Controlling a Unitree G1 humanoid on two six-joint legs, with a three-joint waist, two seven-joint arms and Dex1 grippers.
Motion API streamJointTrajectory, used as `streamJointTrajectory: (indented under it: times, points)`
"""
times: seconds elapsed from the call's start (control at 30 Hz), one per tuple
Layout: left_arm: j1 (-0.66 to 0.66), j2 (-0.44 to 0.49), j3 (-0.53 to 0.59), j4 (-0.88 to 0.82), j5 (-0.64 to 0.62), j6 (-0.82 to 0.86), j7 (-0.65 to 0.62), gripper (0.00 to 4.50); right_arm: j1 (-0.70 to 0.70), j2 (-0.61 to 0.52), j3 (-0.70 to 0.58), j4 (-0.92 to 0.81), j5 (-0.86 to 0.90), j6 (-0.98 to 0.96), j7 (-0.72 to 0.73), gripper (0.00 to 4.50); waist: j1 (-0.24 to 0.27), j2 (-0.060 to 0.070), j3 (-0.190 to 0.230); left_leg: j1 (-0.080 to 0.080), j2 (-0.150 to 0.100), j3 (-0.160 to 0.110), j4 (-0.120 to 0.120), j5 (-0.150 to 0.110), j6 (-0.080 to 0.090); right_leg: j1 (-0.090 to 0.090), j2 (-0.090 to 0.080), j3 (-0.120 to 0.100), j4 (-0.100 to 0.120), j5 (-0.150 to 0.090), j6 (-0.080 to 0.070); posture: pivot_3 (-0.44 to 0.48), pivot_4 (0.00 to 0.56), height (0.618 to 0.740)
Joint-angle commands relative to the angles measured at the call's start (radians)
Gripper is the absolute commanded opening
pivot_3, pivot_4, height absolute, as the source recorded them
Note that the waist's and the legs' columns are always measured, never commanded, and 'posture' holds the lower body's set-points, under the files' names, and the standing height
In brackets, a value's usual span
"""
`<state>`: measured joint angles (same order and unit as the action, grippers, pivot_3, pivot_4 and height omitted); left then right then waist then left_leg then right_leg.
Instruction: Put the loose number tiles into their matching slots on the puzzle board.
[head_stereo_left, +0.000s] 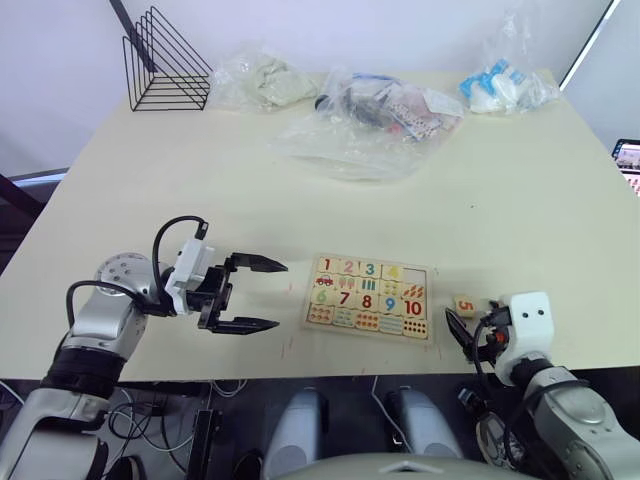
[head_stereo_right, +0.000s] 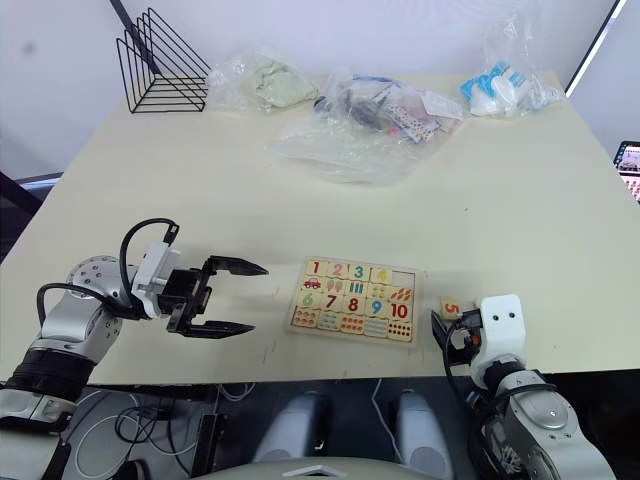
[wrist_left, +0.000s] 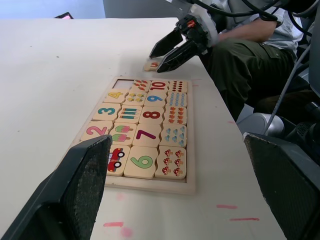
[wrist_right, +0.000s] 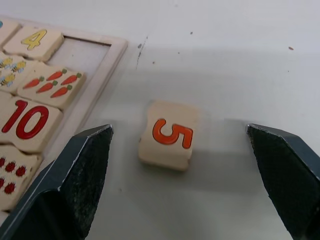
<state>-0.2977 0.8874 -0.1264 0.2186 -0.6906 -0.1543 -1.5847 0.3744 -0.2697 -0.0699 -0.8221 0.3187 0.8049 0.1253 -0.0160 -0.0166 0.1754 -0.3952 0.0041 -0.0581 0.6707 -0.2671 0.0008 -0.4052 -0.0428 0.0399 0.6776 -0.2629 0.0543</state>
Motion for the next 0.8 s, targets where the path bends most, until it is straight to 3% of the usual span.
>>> streamJointTrajectory:
  times: [0.03,0.4,0.6,0.8]
  points:
    - [-0.006,0.003,0.015,-0.002,-0.014,-0.008,-0.030,4.50,0.007,0.019,-0.009,-0.010,-0.012,0.019,-0.030,4.45,0.000,0.000,0.000,0.000,0.000,0.000,0.000,0.000,0.000,0.000,0.000,0.000,0.000,0.000,0.000,0.000,0.150,0.740]
    - [-0.014,0.006,0.013,0.007,-0.015,-0.006,-0.030,4.50,0.041,0.031,-0.009,-0.024,-0.022,0.054,-0.057,4.45,0.004,-0.001,-0.001,0.000,0.000,-0.001,0.000,0.000,0.000,0.000,0.000,-0.001,0.000,0.000,0.000,0.000,0.150,0.740]
    - [-0.014,0.007,0.011,0.006,-0.017,-0.006,-0.030,4.50,0.049,0.025,-0.002,-0.035,-0.030,0.077,-0.060,1.82,0.004,-0.001,-0.001,0.000,0.000,-0.001,0.000,0.000,0.000,0.000,0.000,-0.002,0.000,0.000,-0.001,0.000,0.150,0.740]
    - [-0.015,0.007,0.005,0.007,-0.017,-0.007,-0.030,4.50,0.042,0.018,-0.001,-0.041,-0.034,0.087,-0.054,1.82,0.004,-0.001,-0.001,-0.001,0.000,-0.001,0.000,0.000,0.000,0.000,0.000,-0.002,0.000,0.000,-0.001,0.000,0.150,0.740]
